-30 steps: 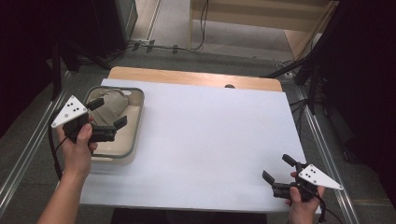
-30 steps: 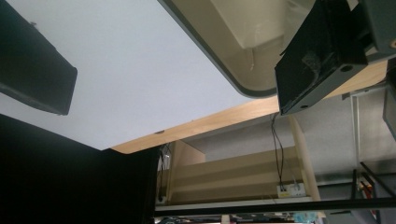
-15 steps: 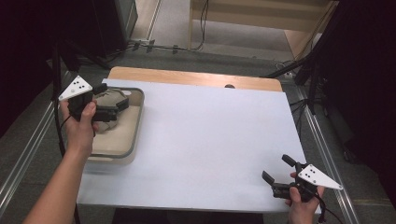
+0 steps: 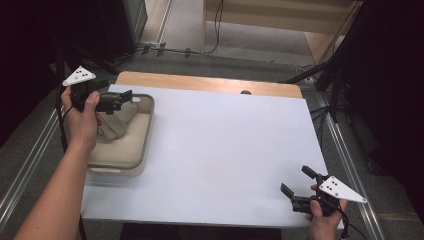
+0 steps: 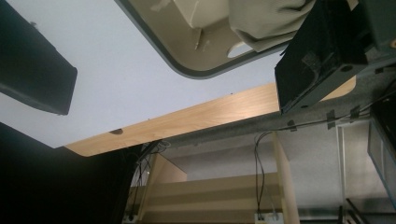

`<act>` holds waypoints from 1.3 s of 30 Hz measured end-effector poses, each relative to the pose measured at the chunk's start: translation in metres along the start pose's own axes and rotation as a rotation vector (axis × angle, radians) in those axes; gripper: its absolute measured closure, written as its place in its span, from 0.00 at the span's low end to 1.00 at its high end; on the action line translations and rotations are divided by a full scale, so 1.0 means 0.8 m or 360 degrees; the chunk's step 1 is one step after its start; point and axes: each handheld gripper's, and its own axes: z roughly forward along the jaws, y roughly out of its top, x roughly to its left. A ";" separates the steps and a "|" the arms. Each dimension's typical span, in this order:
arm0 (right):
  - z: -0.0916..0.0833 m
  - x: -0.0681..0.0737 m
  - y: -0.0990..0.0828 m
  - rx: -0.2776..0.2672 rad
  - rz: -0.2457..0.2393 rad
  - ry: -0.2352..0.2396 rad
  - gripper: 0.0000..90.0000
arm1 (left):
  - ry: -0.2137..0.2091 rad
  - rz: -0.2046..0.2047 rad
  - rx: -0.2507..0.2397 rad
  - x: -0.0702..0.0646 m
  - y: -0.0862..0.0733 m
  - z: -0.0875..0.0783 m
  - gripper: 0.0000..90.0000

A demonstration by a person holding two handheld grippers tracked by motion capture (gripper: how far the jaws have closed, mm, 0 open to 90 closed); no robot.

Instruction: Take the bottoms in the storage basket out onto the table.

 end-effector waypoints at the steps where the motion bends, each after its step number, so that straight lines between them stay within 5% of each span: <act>1: 0.000 -0.001 0.000 -0.0001 0.0003 0.0001 0.00 | 0.0000 0.0000 0.0000 0.000 0.000 0.000 0.00; 14: 0.002 -0.001 -0.001 0.0012 -0.0001 0.0007 0.00 | 0.0050 -0.0085 0.0110 0.028 -0.009 0.023 0.00; 24: 0.004 0.000 -0.003 0.0023 -0.0005 0.0018 0.00 | 0.0110 -0.0139 0.0270 0.048 -0.022 0.044 0.00; 39: 0.005 -0.001 -0.004 0.0030 -0.0008 0.0028 0.00 | 0.0293 -0.0070 0.0561 0.056 -0.039 0.065 0.00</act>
